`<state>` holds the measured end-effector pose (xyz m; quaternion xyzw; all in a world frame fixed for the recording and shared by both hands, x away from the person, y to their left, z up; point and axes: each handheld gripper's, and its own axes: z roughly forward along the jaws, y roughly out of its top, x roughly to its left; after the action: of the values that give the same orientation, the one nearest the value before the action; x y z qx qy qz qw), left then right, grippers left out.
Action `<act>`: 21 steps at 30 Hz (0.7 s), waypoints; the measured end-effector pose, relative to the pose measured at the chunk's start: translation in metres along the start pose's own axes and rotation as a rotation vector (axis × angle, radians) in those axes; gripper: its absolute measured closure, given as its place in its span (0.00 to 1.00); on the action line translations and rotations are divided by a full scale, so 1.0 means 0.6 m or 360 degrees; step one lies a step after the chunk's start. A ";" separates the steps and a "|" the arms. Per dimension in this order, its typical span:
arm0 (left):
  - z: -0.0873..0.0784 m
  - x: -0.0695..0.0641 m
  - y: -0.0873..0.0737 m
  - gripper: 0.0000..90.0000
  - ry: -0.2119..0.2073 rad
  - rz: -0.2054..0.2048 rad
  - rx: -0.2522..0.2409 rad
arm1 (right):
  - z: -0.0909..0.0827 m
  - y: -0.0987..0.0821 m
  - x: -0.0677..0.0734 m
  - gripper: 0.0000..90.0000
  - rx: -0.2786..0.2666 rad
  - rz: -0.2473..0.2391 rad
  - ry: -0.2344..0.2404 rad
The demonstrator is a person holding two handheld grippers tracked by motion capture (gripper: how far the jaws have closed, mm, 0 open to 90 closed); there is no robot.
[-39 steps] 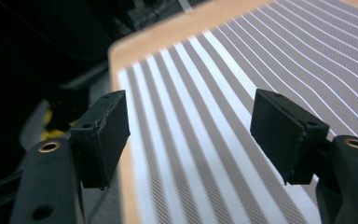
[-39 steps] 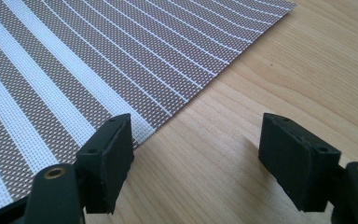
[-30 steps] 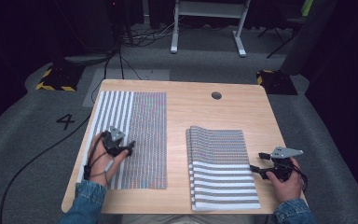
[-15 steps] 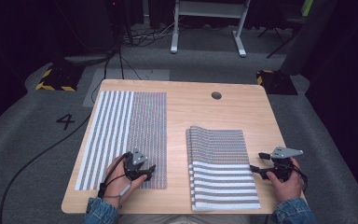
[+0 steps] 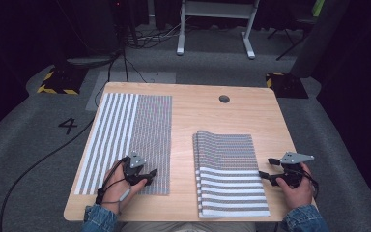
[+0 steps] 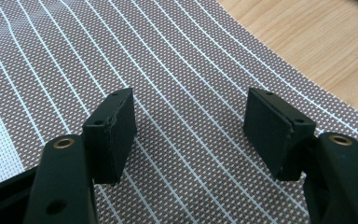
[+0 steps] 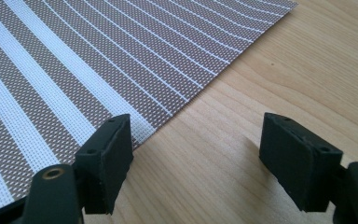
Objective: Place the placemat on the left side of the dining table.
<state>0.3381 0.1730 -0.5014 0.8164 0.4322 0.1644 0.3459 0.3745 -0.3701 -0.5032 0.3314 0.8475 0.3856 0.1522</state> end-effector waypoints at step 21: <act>0.003 0.003 0.010 0.34 0.0093 0.0006 -0.0012 | 0.000 0.000 0.000 0.29 0.0000 0.0000 0.0000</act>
<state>0.3435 0.1717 -0.4985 0.8108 0.4398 0.1904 0.3360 0.3746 -0.3701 -0.5031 0.3313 0.8475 0.3857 0.1523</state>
